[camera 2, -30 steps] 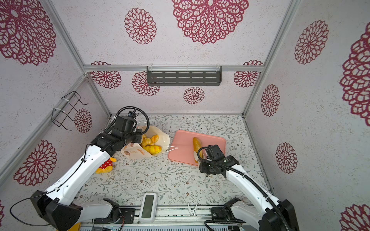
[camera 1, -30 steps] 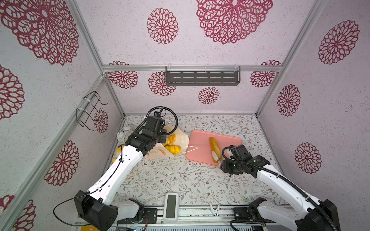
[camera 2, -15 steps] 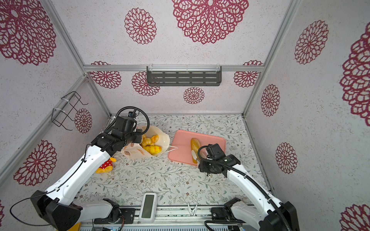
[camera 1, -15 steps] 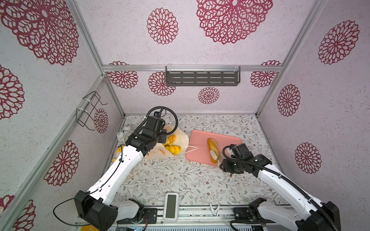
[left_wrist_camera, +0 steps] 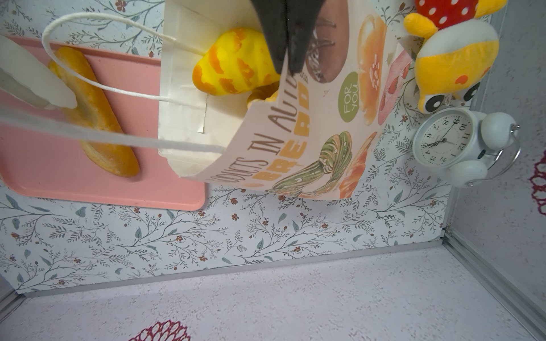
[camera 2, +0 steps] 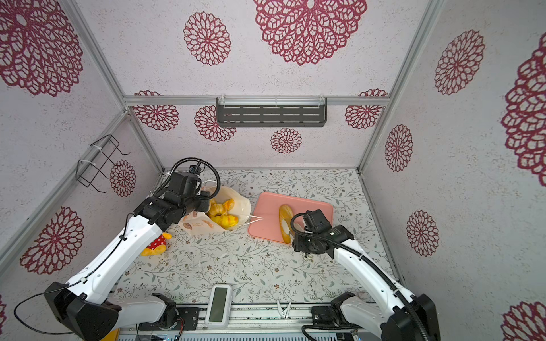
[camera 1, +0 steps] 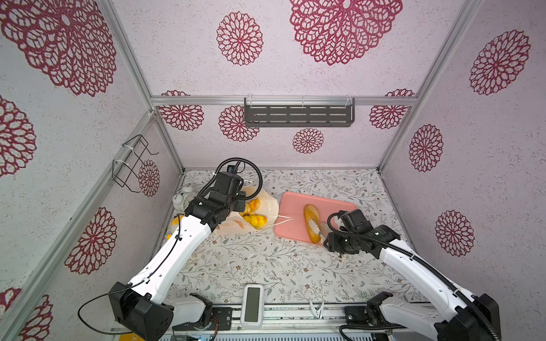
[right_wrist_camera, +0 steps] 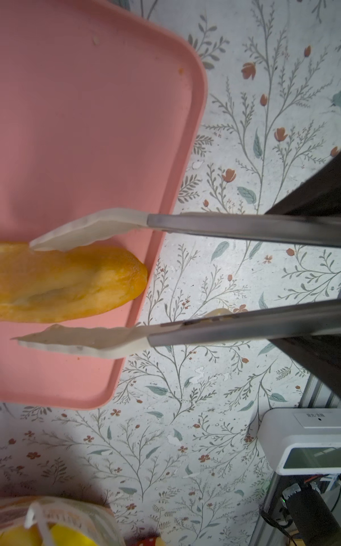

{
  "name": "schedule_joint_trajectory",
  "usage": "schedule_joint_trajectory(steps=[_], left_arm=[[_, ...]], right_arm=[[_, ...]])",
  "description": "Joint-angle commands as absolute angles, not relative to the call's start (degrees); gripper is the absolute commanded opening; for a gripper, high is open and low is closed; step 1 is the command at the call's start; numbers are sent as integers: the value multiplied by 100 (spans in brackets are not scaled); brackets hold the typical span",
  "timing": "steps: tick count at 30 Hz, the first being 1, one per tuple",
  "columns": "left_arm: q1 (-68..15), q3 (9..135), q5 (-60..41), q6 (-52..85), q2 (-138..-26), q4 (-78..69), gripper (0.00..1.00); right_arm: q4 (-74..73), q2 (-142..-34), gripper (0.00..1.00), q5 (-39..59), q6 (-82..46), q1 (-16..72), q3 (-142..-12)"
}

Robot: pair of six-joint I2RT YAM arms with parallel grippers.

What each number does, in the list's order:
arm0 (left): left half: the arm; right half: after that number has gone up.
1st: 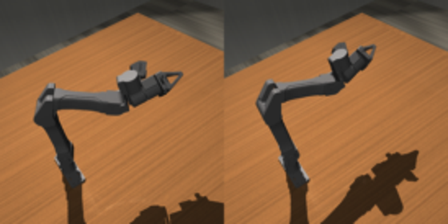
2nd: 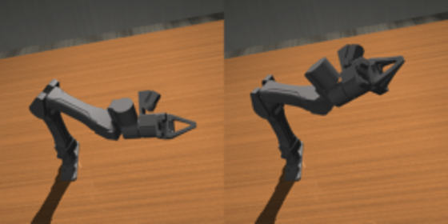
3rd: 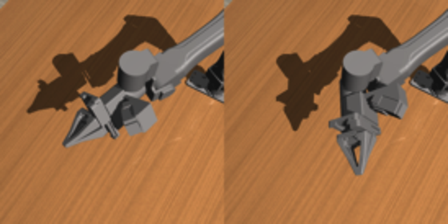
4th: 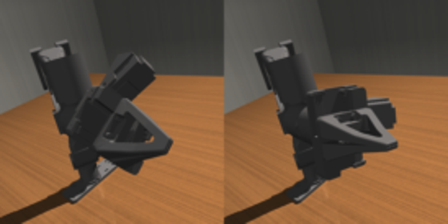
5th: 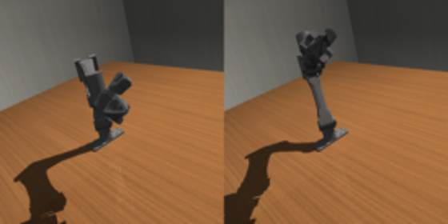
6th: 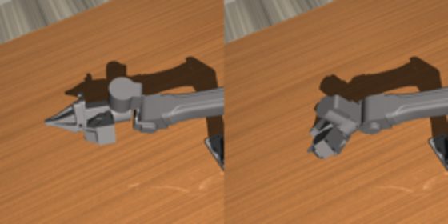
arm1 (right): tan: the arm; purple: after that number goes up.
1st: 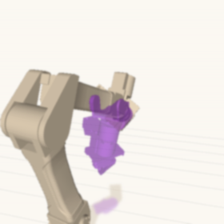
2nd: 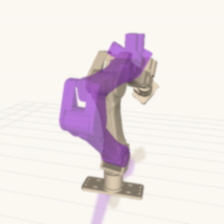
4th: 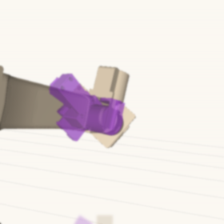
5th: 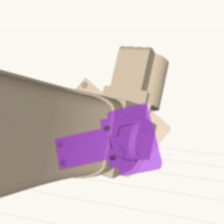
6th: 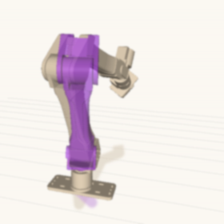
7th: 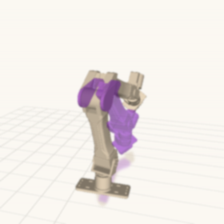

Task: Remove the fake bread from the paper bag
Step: 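Move the open tongs back into the bag opening with the right gripper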

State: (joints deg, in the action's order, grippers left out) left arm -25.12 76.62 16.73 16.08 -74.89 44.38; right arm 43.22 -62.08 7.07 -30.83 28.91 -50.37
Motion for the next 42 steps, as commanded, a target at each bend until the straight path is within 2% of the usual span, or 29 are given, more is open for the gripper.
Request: schedule_joint_trajectory(steps=[1, 5, 9, 14, 22, 34, 42], left_arm=[[-2504, 7628, 1594, 1617, -7374, 4346, 0], [-2499, 7638, 1587, 1633, -7391, 4325, 0], [-2502, 7664, 1540, 1643, -7409, 4333, 0], [-2500, 7673, 1444, 1630, -7391, 4316, 0], [-2505, 7655, 1087, 1378, -7366, 4307, 0], [-2540, 7121, -441, 1077, -6898, 4149, 0], [-2592, 6904, -906, 919, -6794, 4420, 0]], right_arm=[[4448, -5901, 54, 548, -2910, 2874, -5538], [4684, -5950, 50, 702, -2820, 2887, -6117], [4470, -6027, 48, 1301, -2816, 2960, -6693], [4284, -6385, 46, 1758, -3021, 3401, -7357], [3946, -6910, 46, 2457, -3035, 4005, -7512], [5262, -7792, 47, 2644, -1191, 4332, -8214], [6091, -8175, 49, 2258, -98, 4359, -8354]])
